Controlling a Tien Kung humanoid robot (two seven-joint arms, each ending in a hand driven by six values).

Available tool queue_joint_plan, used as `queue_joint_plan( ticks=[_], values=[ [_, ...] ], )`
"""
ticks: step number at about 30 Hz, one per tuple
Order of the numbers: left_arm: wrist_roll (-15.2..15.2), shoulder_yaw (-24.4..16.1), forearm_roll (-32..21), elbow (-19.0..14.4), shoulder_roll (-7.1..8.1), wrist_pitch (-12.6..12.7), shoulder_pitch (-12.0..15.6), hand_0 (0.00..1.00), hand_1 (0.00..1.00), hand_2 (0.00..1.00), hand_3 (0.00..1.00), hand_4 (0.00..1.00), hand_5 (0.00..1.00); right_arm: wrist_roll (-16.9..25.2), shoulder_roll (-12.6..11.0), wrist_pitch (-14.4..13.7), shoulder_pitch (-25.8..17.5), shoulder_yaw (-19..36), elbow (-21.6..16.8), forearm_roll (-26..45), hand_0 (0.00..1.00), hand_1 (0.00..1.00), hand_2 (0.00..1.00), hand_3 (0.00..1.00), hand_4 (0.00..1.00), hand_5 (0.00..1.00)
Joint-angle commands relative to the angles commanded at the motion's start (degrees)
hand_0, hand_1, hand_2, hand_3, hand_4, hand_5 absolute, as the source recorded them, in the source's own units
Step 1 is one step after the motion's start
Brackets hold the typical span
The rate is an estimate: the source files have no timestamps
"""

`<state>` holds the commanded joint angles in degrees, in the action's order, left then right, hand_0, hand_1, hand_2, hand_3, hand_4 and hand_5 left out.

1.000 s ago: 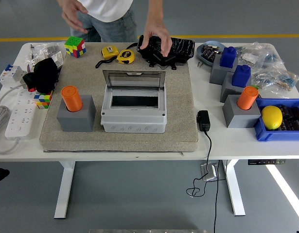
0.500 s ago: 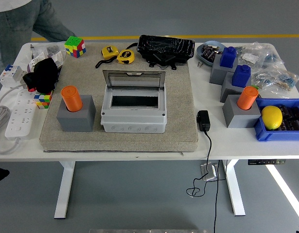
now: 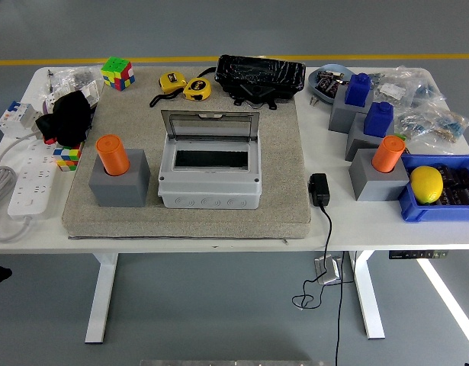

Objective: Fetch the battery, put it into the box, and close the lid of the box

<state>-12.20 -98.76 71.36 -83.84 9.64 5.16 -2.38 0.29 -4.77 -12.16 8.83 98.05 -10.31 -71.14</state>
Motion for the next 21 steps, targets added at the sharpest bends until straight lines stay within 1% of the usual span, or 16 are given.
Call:
queue_joint_plan(
  ticks=[4, 5, 10, 11, 15, 16, 17, 19, 20, 21],
  values=[
    [-0.07, -0.1, 0.39, 0.05, -0.06, -0.09, 0.04, 0.917, 0.941, 0.898, 0.869, 0.998, 0.705, 0.02, 0.04, -0.03, -0.04, 0.26, 0.0, -0.14, 0.867, 0.798, 0.748, 0.779, 0.998, 0.998],
    [-0.07, -0.18, 0.49, 0.05, -0.1, -0.15, 0.06, 0.998, 0.998, 0.998, 0.956, 0.998, 0.691, 0.04, 0.05, -0.02, -0.05, 0.28, 0.0, -0.13, 0.867, 0.798, 0.747, 0.779, 0.998, 0.998],
    [-0.08, -0.29, 0.61, 0.13, -0.23, -0.52, 0.2, 0.998, 0.998, 0.998, 0.956, 0.998, 0.691, 0.09, 0.16, -0.01, -0.15, 0.55, 0.0, -0.21, 0.867, 0.798, 0.747, 0.779, 0.998, 0.998],
    [-0.05, -0.32, 0.6, 0.16, -0.25, -0.55, 0.2, 0.998, 0.998, 0.998, 0.998, 0.998, 0.759, 0.08, 0.18, -0.01, -0.15, 0.6, 0.0, -0.24, 0.866, 0.798, 0.748, 0.779, 0.998, 0.998],
    [-0.18, -0.34, 0.07, 0.29, -0.28, -0.74, 0.25, 0.998, 0.998, 0.998, 0.998, 0.998, 0.759, 0.1, 0.23, 0.01, -0.19, 0.57, 0.0, -0.2, 0.866, 0.798, 0.748, 0.779, 0.998, 0.998],
    [-0.44, -0.32, -0.43, 0.36, -0.3, -0.61, 0.25, 0.998, 0.998, 0.998, 0.998, 0.998, 0.759, 0.09, 0.22, 0.0, -0.18, 0.62, 0.0, -0.23, 0.866, 0.798, 0.748, 0.779, 0.998, 0.998],
    [-0.63, -0.33, -0.78, 0.38, -0.32, -0.47, 0.23, 0.998, 0.998, 0.998, 0.998, 0.998, 0.809, 0.09, 0.22, 0.0, -0.16, 0.63, 0.0, -0.23, 0.866, 0.798, 0.748, 0.779, 0.998, 0.998],
    [-0.82, -0.32, -1.36, 0.31, -0.31, 0.47, 0.22, 0.998, 0.998, 0.998, 0.998, 0.998, 0.809, 0.09, 0.19, 0.0, -0.13, 0.51, 0.0, -0.16, 0.866, 0.798, 0.748, 0.779, 0.998, 0.998],
    [-0.84, -0.34, -1.82, 0.3, -0.31, 1.93, 0.16, 0.998, 0.998, 0.998, 0.998, 0.998, 0.809, 0.09, 0.16, -0.03, -0.08, 0.48, 0.0, -0.16, 0.866, 0.798, 0.748, 0.779, 0.998, 0.998],
    [-1.02, -0.45, -2.18, 0.37, -0.37, 2.69, 0.12, 0.998, 0.998, 0.998, 0.998, 0.998, 0.809, 0.06, 0.17, -0.05, -0.05, 0.66, 0.0, -0.31, 0.866, 0.798, 0.748, 0.779, 0.998, 0.998]
  ],
)
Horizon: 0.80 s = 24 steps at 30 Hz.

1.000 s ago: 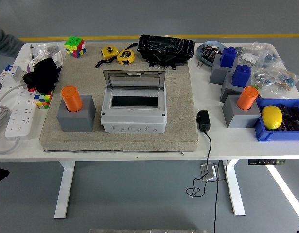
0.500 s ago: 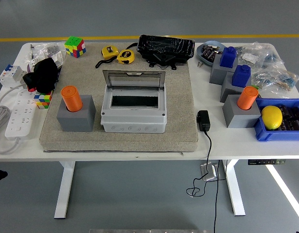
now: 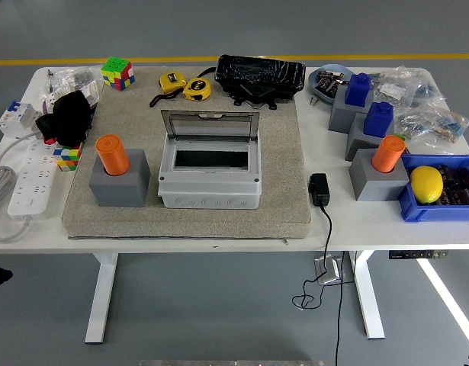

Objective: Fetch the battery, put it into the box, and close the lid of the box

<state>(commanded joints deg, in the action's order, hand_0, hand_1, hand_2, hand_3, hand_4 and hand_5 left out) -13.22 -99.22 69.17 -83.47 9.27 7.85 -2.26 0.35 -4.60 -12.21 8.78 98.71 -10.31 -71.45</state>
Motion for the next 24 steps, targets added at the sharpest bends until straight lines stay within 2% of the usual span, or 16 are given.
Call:
queue_joint_plan(
  ticks=[19, 21, 24],
  values=[
    [-0.28, 0.46, -0.15, 0.18, 0.36, -0.84, -0.06, 0.998, 0.998, 0.998, 0.998, 0.998, 0.816, -0.19, -0.35, -0.07, -0.07, -0.31, 0.0, 0.04, 0.867, 0.798, 0.748, 0.779, 0.998, 0.998],
    [-0.87, 0.71, -1.09, 0.78, 0.53, -0.84, -0.12, 0.998, 0.998, 0.998, 0.998, 0.998, 0.845, -0.23, -0.37, -0.08, -0.11, -0.26, 0.0, -0.02, 0.866, 0.798, 0.748, 0.779, 0.998, 0.998],
    [-2.43, 1.66, -4.91, 1.8, 1.11, -2.46, 0.04, 0.998, 0.998, 0.998, 0.998, 0.998, 0.845, -0.26, -0.33, -0.05, -0.17, -0.21, 0.0, -0.09, 0.866, 0.798, 0.748, 0.779, 0.998, 0.998]
  ],
)
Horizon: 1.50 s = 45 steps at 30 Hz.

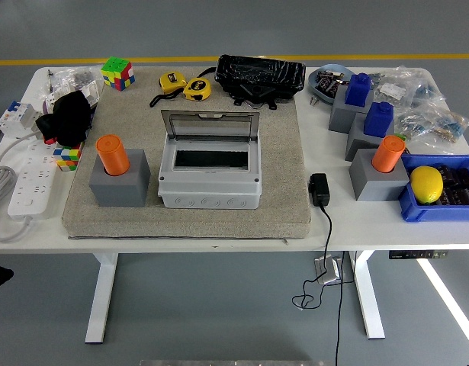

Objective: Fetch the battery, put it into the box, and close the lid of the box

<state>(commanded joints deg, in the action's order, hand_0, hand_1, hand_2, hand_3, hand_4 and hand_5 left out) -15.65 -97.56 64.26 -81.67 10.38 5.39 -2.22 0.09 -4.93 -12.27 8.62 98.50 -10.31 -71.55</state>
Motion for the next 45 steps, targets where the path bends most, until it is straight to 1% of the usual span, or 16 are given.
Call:
queue_joint_plan(
  ticks=[1, 2, 7, 8, 11, 13, 14, 19, 20, 23, 25, 26, 31, 32, 43, 45],
  values=[
    [-0.37, 0.54, -1.03, 0.32, 0.41, -0.9, 0.08, 0.998, 0.998, 0.998, 0.998, 0.998, 0.845, 0.03, 0.01, 0.01, 0.03, -0.07, 0.0, 0.08, 0.866, 0.798, 0.748, 0.779, 0.998, 0.998],
    [-0.68, 0.95, -1.7, 0.53, 0.69, -1.55, 0.1, 0.985, 0.998, 0.998, 0.998, 0.998, 0.998, 0.05, 0.01, 0.0, 0.07, -0.12, 0.0, 0.14, 0.867, 0.798, 0.748, 0.778, 0.998, 0.998],
    [-2.09, 1.98, -3.58, 1.22, 0.8, -3.19, -0.22, 0.985, 0.998, 0.998, 0.998, 0.998, 0.998, -0.07, 0.06, 0.02, 0.06, -0.27, 0.0, 0.21, 0.867, 0.798, 0.748, 0.778, 0.998, 0.998],
    [-2.4, 2.46, -4.17, 1.47, 0.88, -3.25, -0.34, 0.894, 0.965, 0.944, 0.946, 0.998, 0.998, -0.07, 0.05, 0.03, -0.01, -0.49, 0.0, 0.43, 0.865, 0.798, 0.748, 0.779, 0.998, 0.998],
    [-2.79, 3.67, -5.87, 2.21, 1.12, -4.09, -0.53, 0.894, 0.965, 0.944, 0.946, 0.998, 0.998, -0.13, -0.05, -0.05, 0.0, -0.31, 0.0, 0.34, 0.865, 0.798, 0.748, 0.779, 0.998, 0.998],
    [-2.6, 5.03, -7.64, 3.01, 1.55, -5.95, -0.65, 0.894, 0.965, 0.944, 0.946, 0.998, 0.998, -0.11, -0.08, -0.06, -0.05, -0.26, 0.0, 0.36, 0.865, 0.798, 0.748, 0.779, 0.998, 0.998],
    [-2.34, 5.35, -7.87, 3.18, 1.65, -6.76, -0.69, 0.878, 0.923, 0.877, 0.863, 0.998, 0.96, -0.1, -0.07, -0.05, -0.07, -0.3, 0.0, 0.39, 0.865, 0.798, 0.748, 0.779, 0.998, 0.998],
    [-0.64, 6.21, -7.15, 3.57, 1.95, -11.5, -1.16, 0.878, 0.923, 0.877, 0.863, 0.998, 0.96, -0.01, 0.03, -0.03, -0.04, -0.4, 0.0, 0.54, 0.865, 0.798, 0.748, 0.779, 0.998, 0.998],
    [-0.18, 6.3, -6.63, 3.61, 2.01, -12.47, -1.26, 0.853, 0.913, 0.903, 0.897, 0.998, 0.855, -0.01, 0.06, -0.03, -0.01, -0.34, 0.0, 0.51, 0.864, 0.797, 0.748, 0.779, 0.998, 0.998],
    [0.26, 6.51, -5.72, 3.81, 2.11, -13.51, -1.46, 0.853, 0.913, 0.903, 0.897, 0.998, 0.855, 0.01, 0.03, -0.06, 0.01, -0.27, 0.0, 0.47, 0.864, 0.797, 0.748, 0.779, 0.998, 0.998],
    [0.3, 6.58, -4.97, 4.09, 2.05, -13.76, -1.66, 0.853, 0.913, 0.903, 0.897, 0.998, 0.855, 0.0, 0.0, -0.09, 0.02, -0.12, 0.0, 0.38, 0.864, 0.797, 0.748, 0.779, 0.998, 0.998],
    [0.26, 6.62, -4.73, 4.26, 2.05, -13.77, -1.74, 0.835, 0.908, 0.909, 0.909, 0.998, 0.772, -0.01, -0.01, -0.09, 0.01, -0.08, 0.0, 0.33, 0.865, 0.798, 0.748, 0.779, 0.998, 0.998],
    [0.03, 7.25, -2.84, 6.33, 2.25, -13.3, -2.53, 0.835, 0.908, 0.909, 0.909, 0.998, 0.772, -0.01, -0.01, -0.09, -0.04, 0.06, 0.0, 0.27, 0.865, 0.798, 0.748, 0.779, 0.998, 0.998],
    [0.02, 7.25, -2.37, 6.68, 2.25, -13.12, -2.72, 0.865, 0.951, 0.957, 0.955, 0.998, 0.59, -0.01, 0.0, -0.09, -0.03, 0.06, 0.0, 0.26, 0.864, 0.798, 0.748, 0.779, 0.998, 0.998],
    [0.82, 6.55, -0.35, 7.5, 2.13, -11.02, -3.26, 0.925, 0.993, 0.994, 0.983, 0.998, 0.606, -0.02, 0.02, -0.1, -0.01, 0.02, 0.0, 0.32, 0.864, 0.798, 0.747, 0.779, 0.998, 0.998],
    [0.89, 6.43, -0.17, 7.47, 2.12, -10.85, -3.19, 0.94, 0.998, 0.995, 0.982, 0.998, 0.705, -0.04, 0.03, -0.09, -0.05, 0.15, 0.0, 0.2, 0.864, 0.798, 0.747, 0.779, 0.998, 0.998]
  ],
)
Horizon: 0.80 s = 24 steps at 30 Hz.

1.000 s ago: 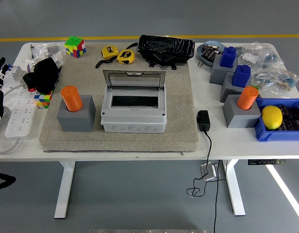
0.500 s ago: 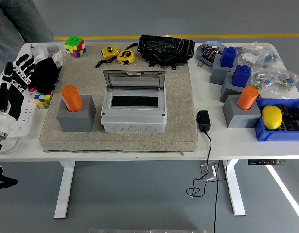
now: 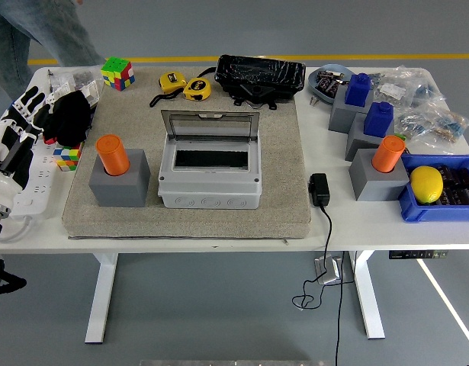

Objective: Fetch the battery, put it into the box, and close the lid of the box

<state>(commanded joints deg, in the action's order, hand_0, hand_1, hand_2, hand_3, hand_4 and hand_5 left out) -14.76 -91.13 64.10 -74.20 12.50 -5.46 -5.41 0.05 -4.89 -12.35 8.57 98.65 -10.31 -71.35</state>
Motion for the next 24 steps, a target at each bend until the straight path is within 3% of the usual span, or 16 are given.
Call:
queue_joint_plan(
  ticks=[11, 16, 17, 22, 23, 24],
  values=[
    [-0.22, -0.53, 1.0, -0.09, -0.01, 0.53, -0.17, 0.953, 0.998, 0.998, 0.998, 0.998, 0.659, 0.07, -0.07, 0.03, 0.06, 0.0, 0.0, 0.16, 0.864, 0.798, 0.747, 0.779, 0.998, 0.998],
    [-0.85, -0.64, 2.2, 0.02, -0.3, 2.7, -0.34, 0.953, 0.998, 0.998, 0.998, 0.998, 0.659, 0.09, 0.01, 0.07, -0.07, 0.06, 0.0, 0.08, 0.864, 0.798, 0.747, 0.779, 0.998, 0.998],
    [-0.89, -0.65, 2.31, 0.2, -0.37, 2.98, -0.44, 0.894, 0.99, 0.98, 0.989, 0.998, 0.464, 0.1, 0.02, 0.08, -0.09, 0.02, 0.0, 0.11, 0.863, 0.798, 0.747, 0.779, 0.998, 0.998],
    [-1.05, -0.13, 2.87, 1.41, -0.58, 4.07, -1.27, 0.894, 0.99, 0.98, 0.989, 0.998, 0.464, 0.12, 0.01, 0.1, 0.01, -0.06, 0.0, 0.22, 0.863, 0.798, 0.747, 0.779, 0.998, 0.998],
    [-1.02, 0.09, 3.46, 1.77, -0.66, 4.39, -1.62, 0.91, 0.991, 0.984, 0.988, 0.998, 0.535, 0.13, 0.01, 0.1, 0.0, -0.07, 0.0, 0.24, 0.863, 0.798, 0.748, 0.779, 0.998, 0.998],
    [-0.99, 0.4, 3.82, 2.2, -0.73, 4.51, -2.03, 0.91, 0.991, 0.984, 0.988, 0.998, 0.535, 0.11, 0.01, 0.09, -0.01, -0.07, 0.0, 0.22, 0.863, 0.798, 0.748, 0.779, 0.998, 0.998]
  ],
)
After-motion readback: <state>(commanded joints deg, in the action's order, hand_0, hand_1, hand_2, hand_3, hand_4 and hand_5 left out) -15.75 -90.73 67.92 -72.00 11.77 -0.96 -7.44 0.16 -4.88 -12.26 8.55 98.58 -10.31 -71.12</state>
